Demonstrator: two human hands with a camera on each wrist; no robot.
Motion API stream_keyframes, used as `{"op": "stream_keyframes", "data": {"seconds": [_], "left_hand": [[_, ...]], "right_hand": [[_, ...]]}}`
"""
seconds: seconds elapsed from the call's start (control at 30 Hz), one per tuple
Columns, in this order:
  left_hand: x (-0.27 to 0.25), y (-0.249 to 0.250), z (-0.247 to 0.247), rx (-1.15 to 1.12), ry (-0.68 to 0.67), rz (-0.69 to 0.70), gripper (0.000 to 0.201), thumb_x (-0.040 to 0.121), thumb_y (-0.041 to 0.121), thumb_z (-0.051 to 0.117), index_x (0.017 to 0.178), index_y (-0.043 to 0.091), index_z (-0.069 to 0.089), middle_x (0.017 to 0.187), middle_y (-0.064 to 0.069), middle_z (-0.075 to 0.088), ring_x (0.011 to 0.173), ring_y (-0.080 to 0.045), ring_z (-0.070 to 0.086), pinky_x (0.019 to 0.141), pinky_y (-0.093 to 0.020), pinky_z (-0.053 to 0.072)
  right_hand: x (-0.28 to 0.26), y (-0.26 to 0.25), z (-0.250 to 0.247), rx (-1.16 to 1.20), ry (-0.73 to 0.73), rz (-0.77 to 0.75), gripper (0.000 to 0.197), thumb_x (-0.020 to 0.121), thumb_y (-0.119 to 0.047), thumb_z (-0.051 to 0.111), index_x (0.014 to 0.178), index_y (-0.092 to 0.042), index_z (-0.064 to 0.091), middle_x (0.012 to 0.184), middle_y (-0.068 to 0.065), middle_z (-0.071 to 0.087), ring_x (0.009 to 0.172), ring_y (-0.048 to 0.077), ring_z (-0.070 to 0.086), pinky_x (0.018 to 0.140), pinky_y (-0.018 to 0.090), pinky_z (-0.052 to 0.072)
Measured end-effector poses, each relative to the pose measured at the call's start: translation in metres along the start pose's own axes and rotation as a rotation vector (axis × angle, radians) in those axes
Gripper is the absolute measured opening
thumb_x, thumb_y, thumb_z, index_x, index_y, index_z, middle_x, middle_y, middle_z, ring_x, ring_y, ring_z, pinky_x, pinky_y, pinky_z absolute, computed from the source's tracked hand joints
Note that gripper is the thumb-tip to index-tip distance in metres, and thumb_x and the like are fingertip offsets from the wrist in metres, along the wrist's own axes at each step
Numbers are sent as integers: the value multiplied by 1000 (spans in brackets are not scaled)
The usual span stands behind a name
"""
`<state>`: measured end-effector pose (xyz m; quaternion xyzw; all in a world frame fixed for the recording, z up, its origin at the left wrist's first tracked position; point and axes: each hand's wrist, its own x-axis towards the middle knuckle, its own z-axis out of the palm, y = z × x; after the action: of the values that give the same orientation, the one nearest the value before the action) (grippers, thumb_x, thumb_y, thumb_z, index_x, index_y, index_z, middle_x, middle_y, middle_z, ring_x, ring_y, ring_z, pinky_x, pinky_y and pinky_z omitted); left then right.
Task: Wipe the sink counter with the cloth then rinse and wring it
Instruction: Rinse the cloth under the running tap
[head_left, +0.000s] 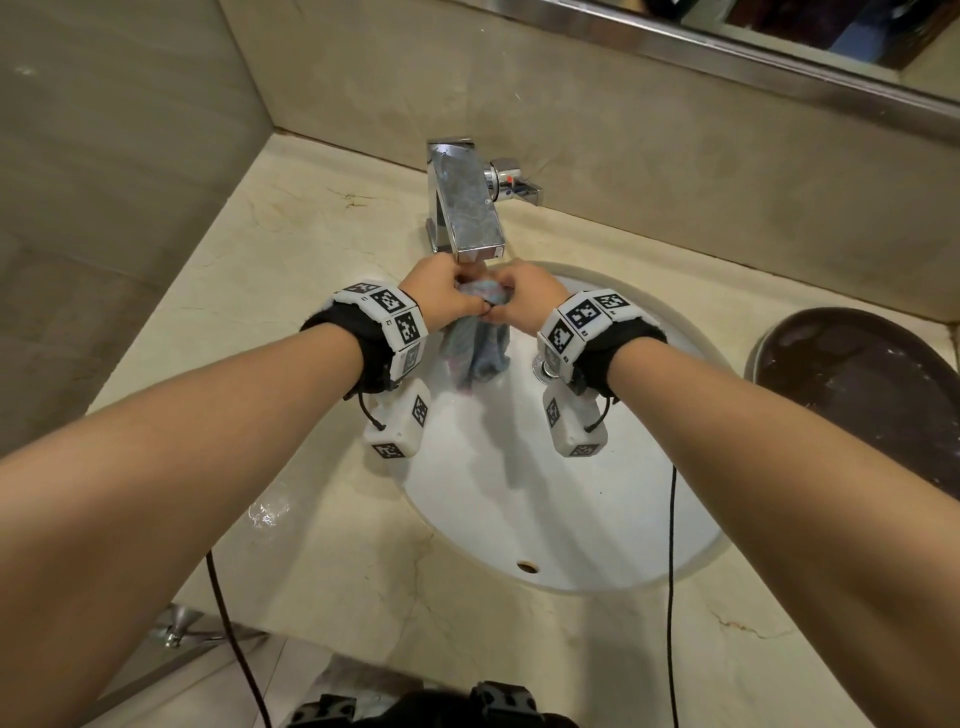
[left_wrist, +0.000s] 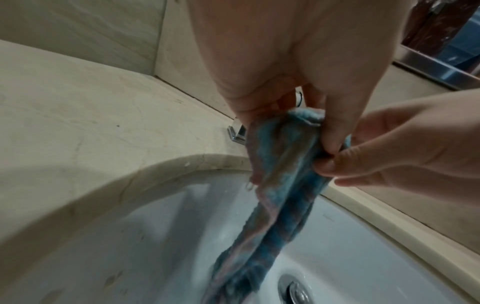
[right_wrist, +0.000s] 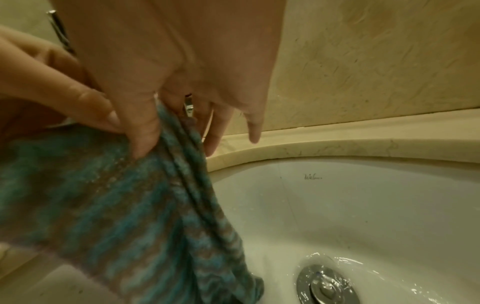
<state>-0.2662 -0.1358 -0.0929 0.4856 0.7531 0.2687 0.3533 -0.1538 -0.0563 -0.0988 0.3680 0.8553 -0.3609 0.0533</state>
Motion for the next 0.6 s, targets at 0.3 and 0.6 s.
{"op": "stream_keyframes", "data": {"seconds": [0.3,0.6], "left_hand": [[-1,-9,1,159,-108,-139,59,75,12,73,126,7,44,119,-17,60,102,-32,61,83,-41,54],[0,-15,-4,256,-27,-115,25,84,16,62,106,3,64,107,-20,65,97,-32,59,72,-26,37]], "right_hand": [[-2,1,3,328,47,36,22,86,-2,59,108,-4,61,97,14,63,93,25,58,75,28,49],[-3,18,-2,273,66,65,26,88,3,52,113,-2,58,98,7,54,92,17,49,70,24,39]]}}
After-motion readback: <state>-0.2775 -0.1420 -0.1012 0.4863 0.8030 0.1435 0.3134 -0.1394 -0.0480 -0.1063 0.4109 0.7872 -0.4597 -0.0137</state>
